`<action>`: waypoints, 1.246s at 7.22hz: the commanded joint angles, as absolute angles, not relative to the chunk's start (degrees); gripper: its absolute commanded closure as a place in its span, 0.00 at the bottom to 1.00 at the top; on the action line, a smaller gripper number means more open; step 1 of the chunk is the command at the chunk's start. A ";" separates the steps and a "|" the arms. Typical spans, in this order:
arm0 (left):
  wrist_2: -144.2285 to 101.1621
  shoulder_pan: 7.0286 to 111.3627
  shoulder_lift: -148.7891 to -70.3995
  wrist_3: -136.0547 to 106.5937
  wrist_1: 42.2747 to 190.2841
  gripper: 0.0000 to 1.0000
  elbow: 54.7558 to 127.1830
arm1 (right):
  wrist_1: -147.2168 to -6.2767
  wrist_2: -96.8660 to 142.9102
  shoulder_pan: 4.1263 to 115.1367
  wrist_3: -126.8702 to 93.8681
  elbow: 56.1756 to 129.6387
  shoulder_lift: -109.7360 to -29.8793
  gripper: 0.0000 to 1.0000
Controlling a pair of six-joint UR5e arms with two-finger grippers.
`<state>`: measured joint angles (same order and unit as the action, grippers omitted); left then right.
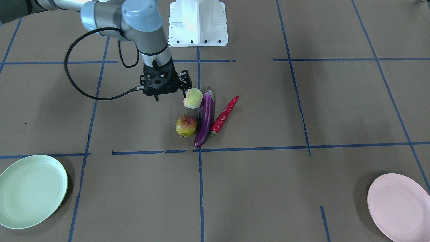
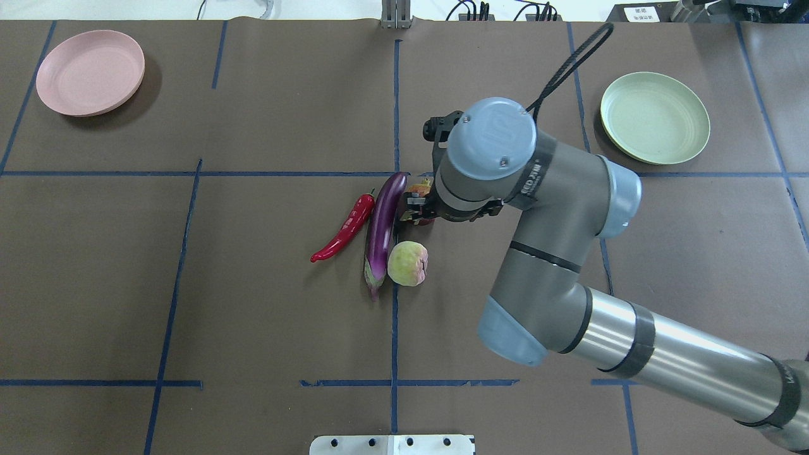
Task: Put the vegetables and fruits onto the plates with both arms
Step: 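Reach the right gripper down and grasp the yellow-green peach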
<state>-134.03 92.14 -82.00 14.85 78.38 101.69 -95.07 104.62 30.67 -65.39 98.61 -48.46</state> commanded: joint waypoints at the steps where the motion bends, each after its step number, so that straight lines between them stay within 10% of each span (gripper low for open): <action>1: -134.03 92.11 -82.00 14.85 78.31 0.00 101.69 | -99.58 100.05 26.91 -66.79 93.63 -42.81 0.00; 9: -134.03 90.88 -82.00 14.85 78.31 0.00 101.43 | -99.58 97.65 23.12 -66.36 84.82 -40.34 0.00</action>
<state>-134.03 90.88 -81.96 14.85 78.27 101.51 -99.58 97.66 23.58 -66.37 85.38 -40.33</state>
